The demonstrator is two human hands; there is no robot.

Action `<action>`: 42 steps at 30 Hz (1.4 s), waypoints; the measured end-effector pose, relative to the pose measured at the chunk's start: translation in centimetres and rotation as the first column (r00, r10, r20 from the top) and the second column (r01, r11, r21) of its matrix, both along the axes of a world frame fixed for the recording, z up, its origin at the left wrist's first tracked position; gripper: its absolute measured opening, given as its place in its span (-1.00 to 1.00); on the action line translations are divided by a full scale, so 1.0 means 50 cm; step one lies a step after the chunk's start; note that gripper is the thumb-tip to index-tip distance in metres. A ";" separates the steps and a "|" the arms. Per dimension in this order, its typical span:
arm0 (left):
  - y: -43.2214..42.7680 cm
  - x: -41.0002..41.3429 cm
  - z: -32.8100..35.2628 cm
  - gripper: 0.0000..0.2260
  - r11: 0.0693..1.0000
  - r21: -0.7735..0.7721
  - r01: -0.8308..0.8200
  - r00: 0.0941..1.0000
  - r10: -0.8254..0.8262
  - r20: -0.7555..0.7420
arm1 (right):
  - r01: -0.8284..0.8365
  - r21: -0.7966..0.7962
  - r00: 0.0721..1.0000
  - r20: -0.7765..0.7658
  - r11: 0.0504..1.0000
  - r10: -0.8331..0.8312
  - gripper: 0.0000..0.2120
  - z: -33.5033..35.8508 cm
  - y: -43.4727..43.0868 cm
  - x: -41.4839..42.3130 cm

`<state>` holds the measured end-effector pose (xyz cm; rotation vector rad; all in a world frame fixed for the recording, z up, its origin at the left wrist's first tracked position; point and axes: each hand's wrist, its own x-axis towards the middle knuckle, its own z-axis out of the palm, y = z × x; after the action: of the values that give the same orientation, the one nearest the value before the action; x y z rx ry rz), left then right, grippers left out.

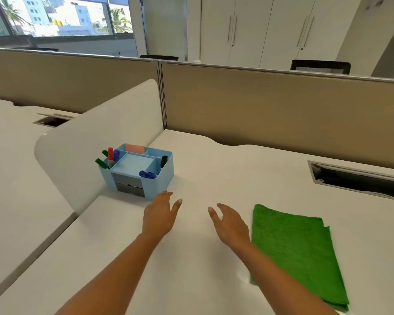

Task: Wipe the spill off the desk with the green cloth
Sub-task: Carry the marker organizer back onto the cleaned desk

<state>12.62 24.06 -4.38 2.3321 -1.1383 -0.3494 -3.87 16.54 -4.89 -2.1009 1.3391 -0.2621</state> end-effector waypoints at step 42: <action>0.024 0.333 -0.021 -0.57 0.800 -0.309 -0.514 0.815 0.343 -0.468 | 0.104 0.323 0.958 0.221 0.941 -0.182 -0.62 0.071 -0.032 0.396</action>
<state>29.28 25.25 -5.43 1.9353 -0.3984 -0.3325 15.91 14.95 -1.35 -1.6548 1.2915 -0.3411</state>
